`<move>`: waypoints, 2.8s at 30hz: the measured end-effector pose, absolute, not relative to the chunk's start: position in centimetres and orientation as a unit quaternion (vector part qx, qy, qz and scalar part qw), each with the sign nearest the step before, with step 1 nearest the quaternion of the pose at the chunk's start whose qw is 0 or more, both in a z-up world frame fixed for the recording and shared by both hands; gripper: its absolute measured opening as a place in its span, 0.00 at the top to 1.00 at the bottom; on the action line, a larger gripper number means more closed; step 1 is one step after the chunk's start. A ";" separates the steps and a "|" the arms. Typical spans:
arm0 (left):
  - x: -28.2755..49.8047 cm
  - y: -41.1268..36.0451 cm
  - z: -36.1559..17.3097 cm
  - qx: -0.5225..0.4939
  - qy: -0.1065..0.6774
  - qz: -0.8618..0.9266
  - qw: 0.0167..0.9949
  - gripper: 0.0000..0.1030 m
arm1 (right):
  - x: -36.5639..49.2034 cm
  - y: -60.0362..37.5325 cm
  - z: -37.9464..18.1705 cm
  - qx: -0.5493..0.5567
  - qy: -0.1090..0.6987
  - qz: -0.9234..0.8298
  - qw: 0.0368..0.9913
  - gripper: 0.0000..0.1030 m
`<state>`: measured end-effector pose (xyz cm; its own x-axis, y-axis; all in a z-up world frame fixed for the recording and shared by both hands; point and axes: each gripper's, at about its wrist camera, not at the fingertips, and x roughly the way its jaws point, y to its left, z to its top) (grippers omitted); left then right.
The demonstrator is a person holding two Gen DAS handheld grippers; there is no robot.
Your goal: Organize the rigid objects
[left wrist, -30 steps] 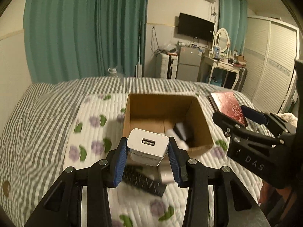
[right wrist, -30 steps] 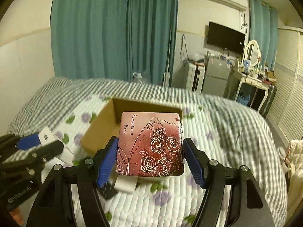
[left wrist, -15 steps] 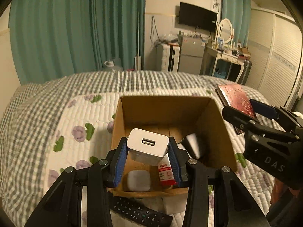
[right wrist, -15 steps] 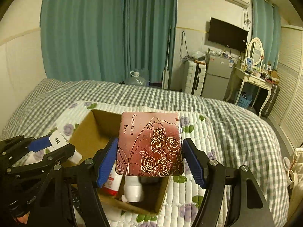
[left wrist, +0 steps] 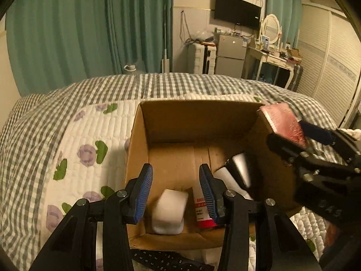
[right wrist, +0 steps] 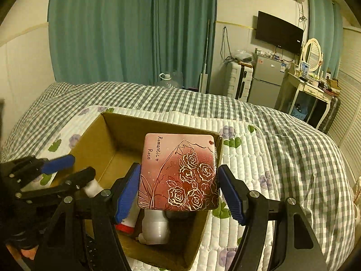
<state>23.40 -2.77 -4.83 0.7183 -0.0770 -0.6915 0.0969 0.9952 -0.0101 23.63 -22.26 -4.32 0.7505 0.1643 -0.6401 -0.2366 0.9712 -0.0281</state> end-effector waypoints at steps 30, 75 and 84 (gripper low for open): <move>21.2 4.6 -4.6 0.003 0.366 0.018 0.930 0.56 | 29.0 -14.8 -6.9 -0.059 0.401 0.113 0.907 0.21; 17.3 -1.9 -16.6 -0.010 0.496 0.047 0.867 0.21 | 14.3 -22.5 -13.1 -0.070 0.434 0.071 0.896 0.08; 16.7 -1.4 -16.5 -0.035 0.505 0.031 0.862 0.63 | 14.0 -21.6 -13.5 -0.089 0.428 0.068 0.897 0.08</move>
